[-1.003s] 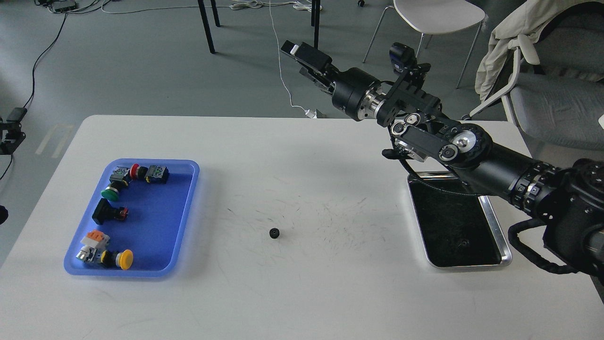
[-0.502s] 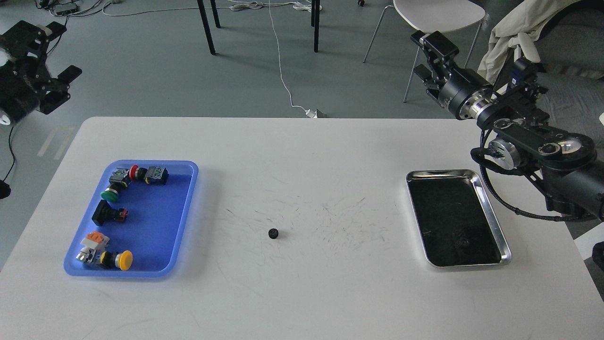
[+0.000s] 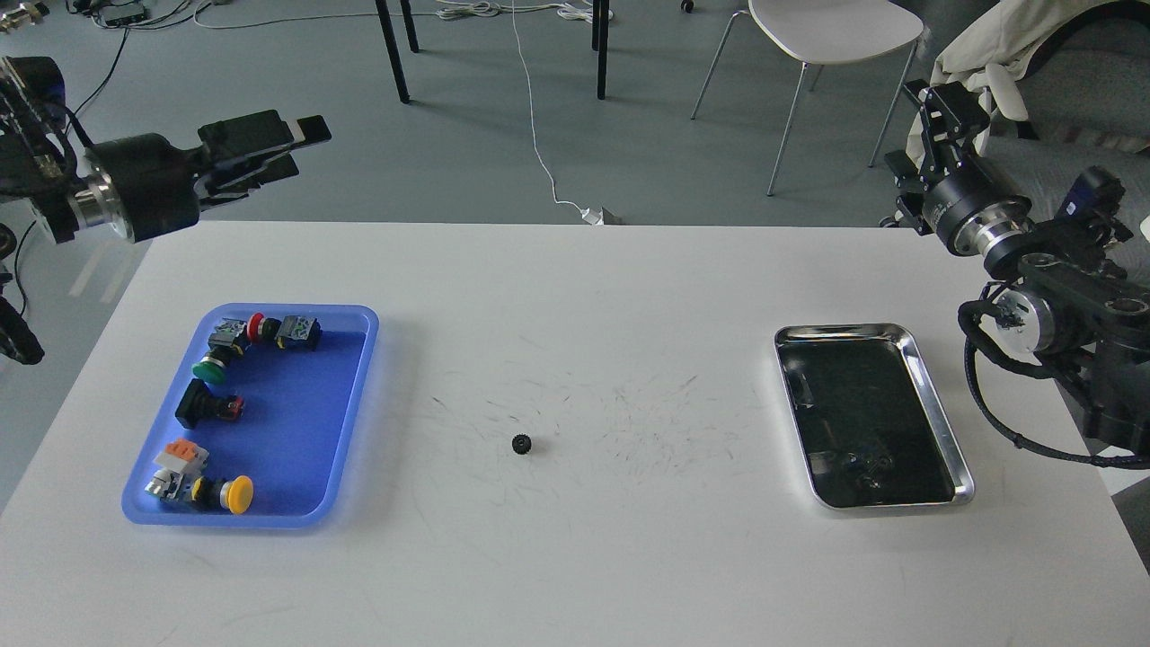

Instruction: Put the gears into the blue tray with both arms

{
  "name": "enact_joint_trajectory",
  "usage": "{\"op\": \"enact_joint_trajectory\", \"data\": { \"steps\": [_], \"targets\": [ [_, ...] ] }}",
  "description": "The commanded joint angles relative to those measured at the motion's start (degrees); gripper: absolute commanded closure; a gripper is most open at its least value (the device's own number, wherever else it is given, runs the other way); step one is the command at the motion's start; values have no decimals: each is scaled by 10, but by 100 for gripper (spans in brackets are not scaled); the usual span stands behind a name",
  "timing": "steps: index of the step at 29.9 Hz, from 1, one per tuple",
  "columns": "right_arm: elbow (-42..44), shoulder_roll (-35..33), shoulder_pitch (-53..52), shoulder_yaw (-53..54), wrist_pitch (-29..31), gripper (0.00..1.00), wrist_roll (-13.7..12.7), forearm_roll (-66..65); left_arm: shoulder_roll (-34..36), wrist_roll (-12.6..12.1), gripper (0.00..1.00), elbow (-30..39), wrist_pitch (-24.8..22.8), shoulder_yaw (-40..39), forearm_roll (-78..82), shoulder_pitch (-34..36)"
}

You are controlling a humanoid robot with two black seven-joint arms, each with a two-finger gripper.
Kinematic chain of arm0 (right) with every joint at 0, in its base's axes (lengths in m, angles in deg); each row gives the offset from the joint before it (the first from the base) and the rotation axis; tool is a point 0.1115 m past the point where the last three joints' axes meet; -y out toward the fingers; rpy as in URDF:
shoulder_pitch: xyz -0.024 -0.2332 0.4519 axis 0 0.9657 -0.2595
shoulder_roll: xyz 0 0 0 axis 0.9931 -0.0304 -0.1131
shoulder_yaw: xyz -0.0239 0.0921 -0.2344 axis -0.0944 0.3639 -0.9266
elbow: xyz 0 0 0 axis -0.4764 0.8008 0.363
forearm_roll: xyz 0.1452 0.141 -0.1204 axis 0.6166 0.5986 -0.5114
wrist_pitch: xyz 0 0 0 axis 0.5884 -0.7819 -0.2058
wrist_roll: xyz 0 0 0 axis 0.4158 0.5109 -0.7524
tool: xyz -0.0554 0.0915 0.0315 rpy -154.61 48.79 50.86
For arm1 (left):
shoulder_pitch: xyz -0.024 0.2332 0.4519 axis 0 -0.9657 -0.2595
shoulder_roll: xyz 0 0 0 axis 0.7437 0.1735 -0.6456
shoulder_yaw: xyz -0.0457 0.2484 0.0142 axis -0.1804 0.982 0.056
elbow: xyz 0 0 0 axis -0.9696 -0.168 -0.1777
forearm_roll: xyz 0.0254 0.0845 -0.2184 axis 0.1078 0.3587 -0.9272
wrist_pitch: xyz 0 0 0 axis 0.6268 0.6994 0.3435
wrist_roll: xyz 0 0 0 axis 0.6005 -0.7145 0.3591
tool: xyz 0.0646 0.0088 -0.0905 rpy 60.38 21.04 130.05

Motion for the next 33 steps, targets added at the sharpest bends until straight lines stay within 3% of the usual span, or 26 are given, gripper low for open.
{"op": "enact_joint_trajectory", "data": {
  "steps": [1,13,19,28,33],
  "targets": [
    [1,-5,16,5,-1,7,0,6,16,0,1,41,0,19,-1,5],
    [0,-32,55,37,4,6,0,51,42,0,3,119,0,45,17,1],
    [-13,-33,76,92,5,6,0,66,36,0,11,160,0,70,92,-1],
    [-9,-25,79,115,-1,6,0,65,20,0,10,215,0,102,149,-13],
    [-5,-24,82,111,-2,6,0,63,15,0,10,255,0,111,270,-19]
  ]
}}
